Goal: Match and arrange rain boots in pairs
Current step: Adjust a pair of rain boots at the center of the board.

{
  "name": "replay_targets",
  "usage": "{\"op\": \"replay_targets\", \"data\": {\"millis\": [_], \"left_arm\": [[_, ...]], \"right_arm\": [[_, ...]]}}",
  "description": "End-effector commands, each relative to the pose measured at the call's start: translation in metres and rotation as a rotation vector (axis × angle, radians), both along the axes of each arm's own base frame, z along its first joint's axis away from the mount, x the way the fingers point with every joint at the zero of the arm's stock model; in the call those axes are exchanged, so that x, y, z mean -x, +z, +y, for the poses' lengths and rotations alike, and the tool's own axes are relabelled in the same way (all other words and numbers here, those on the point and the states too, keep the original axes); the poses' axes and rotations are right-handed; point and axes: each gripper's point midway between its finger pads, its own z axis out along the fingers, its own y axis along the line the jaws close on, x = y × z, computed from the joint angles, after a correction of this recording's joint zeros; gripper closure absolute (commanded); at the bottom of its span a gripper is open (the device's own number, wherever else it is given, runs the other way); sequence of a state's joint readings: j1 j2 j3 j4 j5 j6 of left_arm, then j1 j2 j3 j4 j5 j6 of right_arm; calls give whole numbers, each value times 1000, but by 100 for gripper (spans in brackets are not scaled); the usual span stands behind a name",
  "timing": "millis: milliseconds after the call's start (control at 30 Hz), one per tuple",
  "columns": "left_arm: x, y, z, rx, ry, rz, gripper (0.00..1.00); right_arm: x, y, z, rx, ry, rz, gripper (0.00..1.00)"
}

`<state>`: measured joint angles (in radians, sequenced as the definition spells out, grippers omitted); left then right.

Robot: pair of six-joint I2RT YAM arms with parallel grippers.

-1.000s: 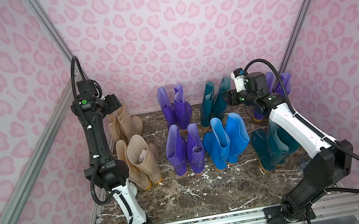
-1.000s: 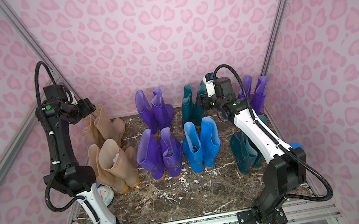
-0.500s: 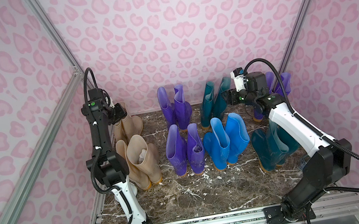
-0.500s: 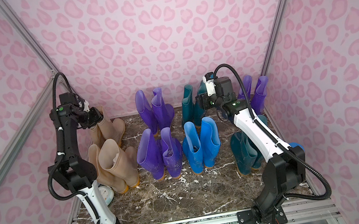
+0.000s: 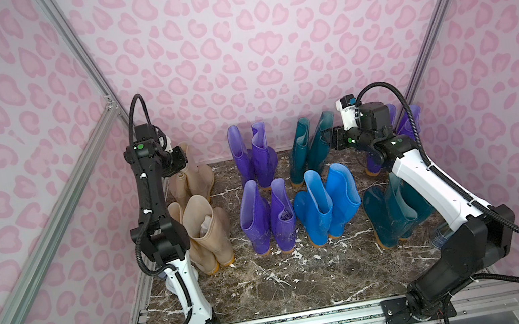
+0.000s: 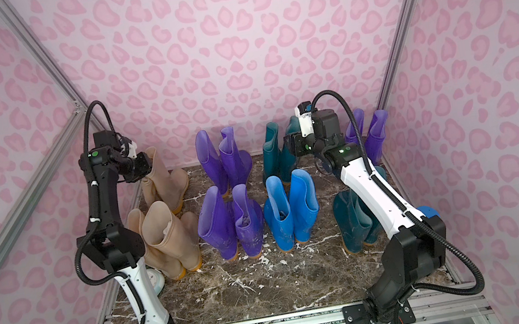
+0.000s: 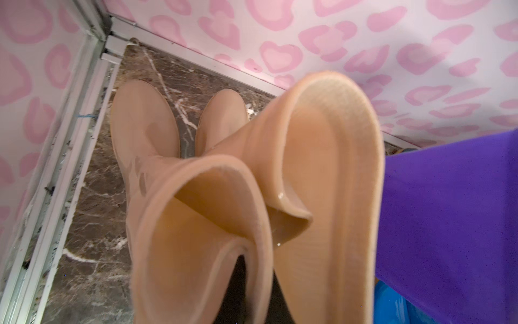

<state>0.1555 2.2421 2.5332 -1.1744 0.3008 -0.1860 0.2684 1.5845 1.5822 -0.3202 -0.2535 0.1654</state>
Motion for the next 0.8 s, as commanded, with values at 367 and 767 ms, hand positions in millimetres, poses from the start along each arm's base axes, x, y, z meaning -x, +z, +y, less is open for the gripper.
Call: {"op": "replay_targets", "data": {"millis": [367, 767], "left_arm": [[-46, 19, -76, 124, -118, -175, 98], [-76, 33, -112, 188, -109, -293, 97]], "right_arm": [[16, 13, -2, 2, -10, -26, 38], [12, 9, -22, 29, -85, 1, 36]]}}
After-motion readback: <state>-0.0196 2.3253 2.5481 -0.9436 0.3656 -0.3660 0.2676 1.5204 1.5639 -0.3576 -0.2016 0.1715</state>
